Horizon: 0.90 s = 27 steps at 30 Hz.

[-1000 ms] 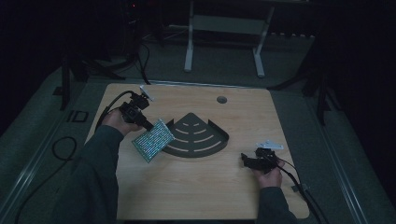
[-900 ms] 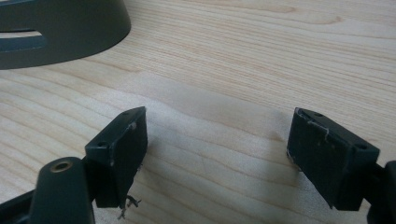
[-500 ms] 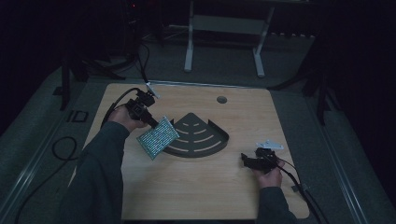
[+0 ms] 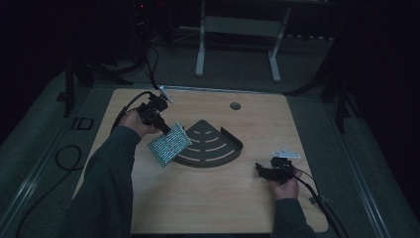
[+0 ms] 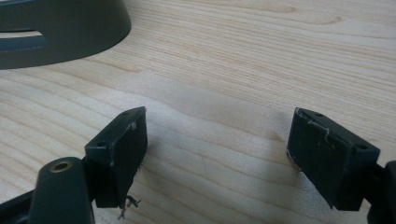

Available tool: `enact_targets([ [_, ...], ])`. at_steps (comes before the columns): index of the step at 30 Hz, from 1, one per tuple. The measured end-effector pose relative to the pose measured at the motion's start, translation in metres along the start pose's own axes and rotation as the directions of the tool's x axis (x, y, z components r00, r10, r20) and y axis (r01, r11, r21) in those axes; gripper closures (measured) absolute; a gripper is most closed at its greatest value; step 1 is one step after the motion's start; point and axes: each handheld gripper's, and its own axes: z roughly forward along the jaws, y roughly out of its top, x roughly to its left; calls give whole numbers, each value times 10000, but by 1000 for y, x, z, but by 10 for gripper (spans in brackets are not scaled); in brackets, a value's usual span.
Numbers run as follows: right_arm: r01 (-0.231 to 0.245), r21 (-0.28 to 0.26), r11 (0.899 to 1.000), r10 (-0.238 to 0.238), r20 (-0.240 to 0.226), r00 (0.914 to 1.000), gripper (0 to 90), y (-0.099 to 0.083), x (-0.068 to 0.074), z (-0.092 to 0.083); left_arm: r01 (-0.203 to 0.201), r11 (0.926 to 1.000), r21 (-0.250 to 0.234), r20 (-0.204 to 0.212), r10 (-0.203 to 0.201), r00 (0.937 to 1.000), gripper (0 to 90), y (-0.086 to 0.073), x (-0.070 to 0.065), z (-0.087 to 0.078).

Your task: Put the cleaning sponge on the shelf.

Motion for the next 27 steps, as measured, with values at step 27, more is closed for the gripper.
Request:
enact_targets([
  [27,-12,-4,10000,12,-26,10000,194,0,0,0,-195,9997,-128,-175,193,9997,900,27,-3,15],
])
